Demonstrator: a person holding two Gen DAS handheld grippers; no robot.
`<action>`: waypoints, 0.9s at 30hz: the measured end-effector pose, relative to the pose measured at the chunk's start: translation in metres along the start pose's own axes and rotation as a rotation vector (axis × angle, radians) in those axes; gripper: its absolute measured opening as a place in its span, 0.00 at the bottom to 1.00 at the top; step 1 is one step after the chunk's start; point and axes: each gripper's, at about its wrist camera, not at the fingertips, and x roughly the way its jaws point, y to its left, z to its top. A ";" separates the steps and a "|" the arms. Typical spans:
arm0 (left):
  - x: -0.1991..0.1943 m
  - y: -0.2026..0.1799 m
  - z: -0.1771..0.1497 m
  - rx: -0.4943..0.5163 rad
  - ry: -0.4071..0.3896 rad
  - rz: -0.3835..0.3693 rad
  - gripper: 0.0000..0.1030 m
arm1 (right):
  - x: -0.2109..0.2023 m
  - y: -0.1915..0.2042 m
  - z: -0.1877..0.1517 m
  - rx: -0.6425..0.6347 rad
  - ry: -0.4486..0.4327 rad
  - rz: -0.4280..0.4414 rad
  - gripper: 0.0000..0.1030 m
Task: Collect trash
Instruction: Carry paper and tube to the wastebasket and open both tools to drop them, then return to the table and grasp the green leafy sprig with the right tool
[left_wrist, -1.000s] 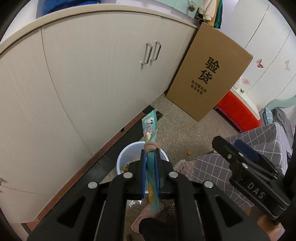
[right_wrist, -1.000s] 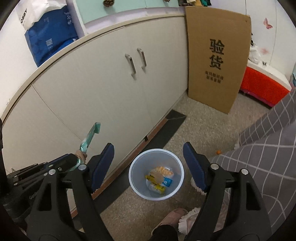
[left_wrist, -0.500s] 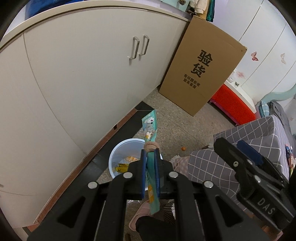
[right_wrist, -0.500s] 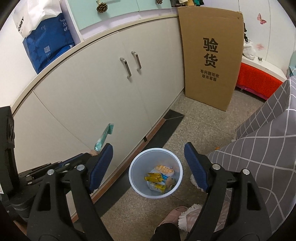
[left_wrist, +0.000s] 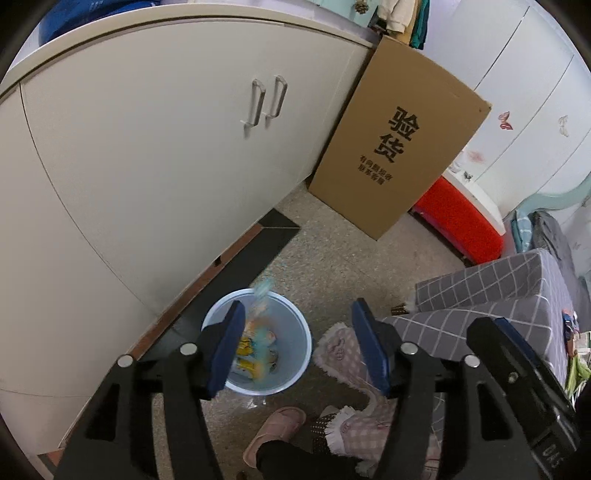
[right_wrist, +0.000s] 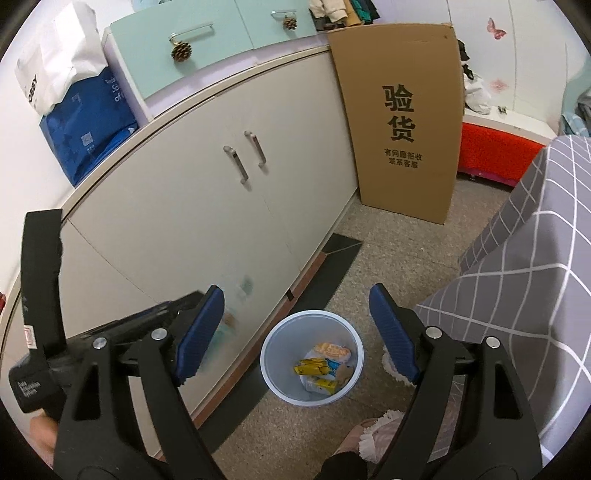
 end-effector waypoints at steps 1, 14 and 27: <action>0.001 -0.002 -0.002 0.009 0.008 -0.005 0.58 | -0.001 -0.001 0.000 0.002 0.002 0.001 0.77; -0.034 -0.024 -0.016 0.044 -0.015 -0.039 0.60 | -0.037 -0.006 0.002 0.017 -0.031 0.007 0.78; -0.100 -0.085 -0.033 0.115 -0.100 -0.101 0.64 | -0.121 -0.030 0.004 0.034 -0.129 -0.006 0.79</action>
